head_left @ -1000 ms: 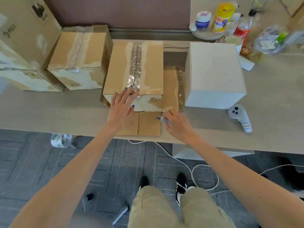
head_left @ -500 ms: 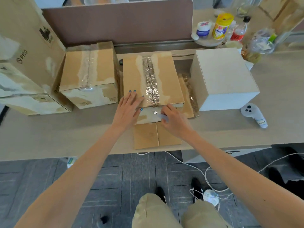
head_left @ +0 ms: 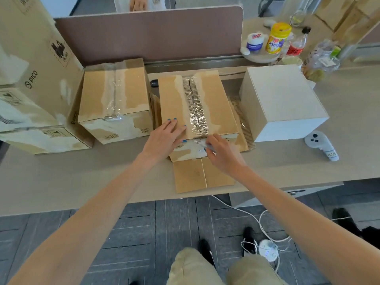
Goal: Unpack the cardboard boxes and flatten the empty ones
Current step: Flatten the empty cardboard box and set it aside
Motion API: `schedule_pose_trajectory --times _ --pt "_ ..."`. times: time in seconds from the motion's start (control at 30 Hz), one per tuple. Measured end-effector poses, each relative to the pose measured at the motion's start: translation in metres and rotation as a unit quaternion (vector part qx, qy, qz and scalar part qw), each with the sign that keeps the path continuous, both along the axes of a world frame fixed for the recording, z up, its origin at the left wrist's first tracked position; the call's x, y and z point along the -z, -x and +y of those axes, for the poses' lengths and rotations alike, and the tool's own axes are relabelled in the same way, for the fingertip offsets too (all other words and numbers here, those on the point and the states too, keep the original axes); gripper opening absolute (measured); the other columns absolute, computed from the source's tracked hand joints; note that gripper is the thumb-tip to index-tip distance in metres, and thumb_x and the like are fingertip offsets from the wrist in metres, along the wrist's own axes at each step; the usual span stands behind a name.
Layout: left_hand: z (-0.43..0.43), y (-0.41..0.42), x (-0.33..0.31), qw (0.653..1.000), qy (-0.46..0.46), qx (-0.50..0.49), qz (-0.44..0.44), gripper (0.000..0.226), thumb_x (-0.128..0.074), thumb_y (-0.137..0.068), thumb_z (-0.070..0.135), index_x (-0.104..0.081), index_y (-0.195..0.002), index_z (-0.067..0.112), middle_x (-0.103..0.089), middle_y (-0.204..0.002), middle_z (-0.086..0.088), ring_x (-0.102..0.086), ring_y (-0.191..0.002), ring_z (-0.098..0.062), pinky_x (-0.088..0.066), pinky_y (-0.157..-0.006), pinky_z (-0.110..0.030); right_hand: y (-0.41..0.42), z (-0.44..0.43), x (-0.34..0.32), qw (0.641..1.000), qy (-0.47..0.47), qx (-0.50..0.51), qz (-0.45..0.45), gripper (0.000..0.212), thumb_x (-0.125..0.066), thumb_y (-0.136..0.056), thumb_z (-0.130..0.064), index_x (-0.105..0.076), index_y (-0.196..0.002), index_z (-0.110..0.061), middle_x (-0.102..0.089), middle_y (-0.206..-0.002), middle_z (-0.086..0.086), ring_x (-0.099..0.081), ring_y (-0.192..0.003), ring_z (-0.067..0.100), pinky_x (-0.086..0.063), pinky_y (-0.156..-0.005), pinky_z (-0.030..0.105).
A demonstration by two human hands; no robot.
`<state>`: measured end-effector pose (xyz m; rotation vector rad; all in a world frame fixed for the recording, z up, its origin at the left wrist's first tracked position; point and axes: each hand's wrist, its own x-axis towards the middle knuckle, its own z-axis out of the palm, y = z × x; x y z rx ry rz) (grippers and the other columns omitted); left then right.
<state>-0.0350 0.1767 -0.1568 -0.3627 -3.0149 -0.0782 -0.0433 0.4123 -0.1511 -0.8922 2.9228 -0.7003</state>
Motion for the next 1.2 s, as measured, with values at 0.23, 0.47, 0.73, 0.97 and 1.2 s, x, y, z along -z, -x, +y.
schedule_pose_trajectory --times 0.23,0.47,0.73,0.97,1.2 --pt "-0.007 0.001 0.002 0.995 0.077 0.050 0.049 0.040 -0.052 -0.096 0.035 -0.062 -0.129 0.015 -0.062 -0.129 -0.022 -0.064 -0.115 -0.036 -0.060 -0.072 -0.040 0.005 0.003 -0.005 0.999 -0.008 -0.008 0.043 0.004 -0.052 -0.092 -0.012 -0.052 -0.093 -0.008 -0.051 -0.087 0.003 -0.050 -0.056 0.025 -0.038 -0.045 0.031" --pt "-0.006 0.003 0.002 0.985 0.142 0.059 0.080 0.036 -0.066 -0.093 0.034 -0.065 -0.125 0.017 -0.065 -0.124 -0.020 -0.068 -0.107 -0.031 -0.058 -0.071 -0.034 0.008 0.002 -0.006 0.999 -0.014 -0.026 0.039 0.004 -0.055 -0.088 -0.010 -0.052 -0.090 -0.008 -0.052 -0.083 0.003 -0.050 -0.057 0.026 -0.042 -0.047 0.033" --pt "-0.004 0.003 0.011 0.980 0.155 0.053 0.111 0.034 -0.051 -0.099 0.034 -0.063 -0.126 0.017 -0.063 -0.126 -0.022 -0.068 -0.107 -0.033 -0.058 -0.076 -0.036 0.004 -0.008 -0.010 0.999 -0.043 0.011 0.011 0.007 -0.050 -0.094 -0.013 -0.051 -0.097 -0.007 -0.048 -0.088 0.004 -0.051 -0.060 0.030 -0.029 -0.051 0.028" --pt "-0.003 0.005 0.018 0.976 0.141 0.053 0.160 0.041 -0.035 -0.101 0.036 -0.067 -0.119 0.019 -0.065 -0.123 -0.020 -0.070 -0.100 -0.031 -0.058 -0.077 -0.034 -0.003 -0.004 -0.008 0.996 -0.058 0.051 0.040 0.009 -0.056 -0.090 -0.005 -0.055 -0.099 -0.002 -0.055 -0.088 0.009 -0.045 -0.050 0.026 -0.033 -0.046 0.029" --pt "-0.005 0.004 0.023 0.977 0.108 0.047 0.175 0.040 -0.035 -0.103 0.037 -0.066 -0.121 0.020 -0.064 -0.126 -0.020 -0.069 -0.103 -0.031 -0.057 -0.084 -0.035 -0.004 0.014 -0.002 0.993 -0.067 0.075 0.053 0.016 -0.057 -0.088 -0.002 -0.056 -0.104 -0.001 -0.060 -0.091 0.011 -0.045 -0.051 0.025 -0.037 -0.047 0.029"
